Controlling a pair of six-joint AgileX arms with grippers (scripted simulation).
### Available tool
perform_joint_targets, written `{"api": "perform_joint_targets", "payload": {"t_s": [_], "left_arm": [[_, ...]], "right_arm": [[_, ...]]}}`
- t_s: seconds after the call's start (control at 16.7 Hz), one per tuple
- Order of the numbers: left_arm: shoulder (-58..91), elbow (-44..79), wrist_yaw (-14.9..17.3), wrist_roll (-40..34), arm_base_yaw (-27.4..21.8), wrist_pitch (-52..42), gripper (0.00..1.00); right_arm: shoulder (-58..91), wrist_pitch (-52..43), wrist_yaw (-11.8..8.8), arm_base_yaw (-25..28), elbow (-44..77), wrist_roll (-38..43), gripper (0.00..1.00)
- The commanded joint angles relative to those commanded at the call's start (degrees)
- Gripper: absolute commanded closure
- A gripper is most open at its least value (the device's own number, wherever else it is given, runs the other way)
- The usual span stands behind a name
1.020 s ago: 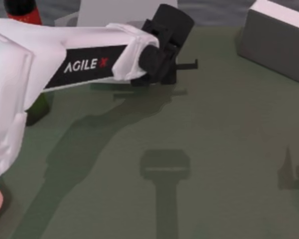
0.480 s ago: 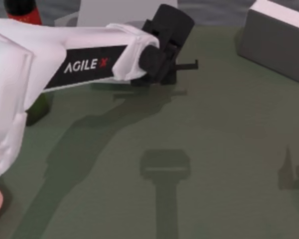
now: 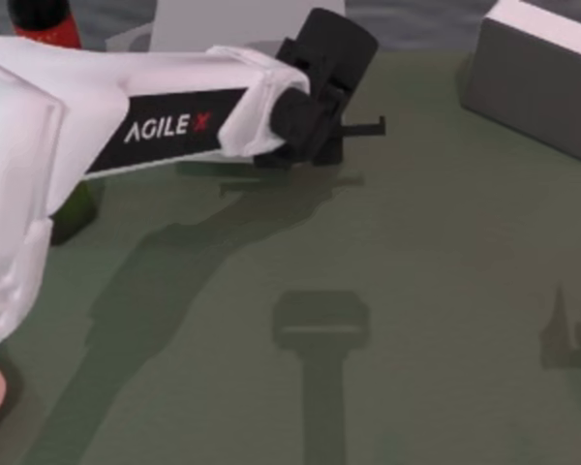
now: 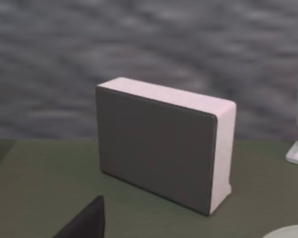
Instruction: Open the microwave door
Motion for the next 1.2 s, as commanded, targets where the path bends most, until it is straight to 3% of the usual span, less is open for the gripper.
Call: {"api": "perform_joint_targets", "payload": {"t_s": [1.2], "left_arm": [[-2.9,-4.4,1.6,3.4,0.6,2.8,1.0]], "right_arm": [[0.0,0.0,0.0,0.0,0.0,0.0,0.0]]}}
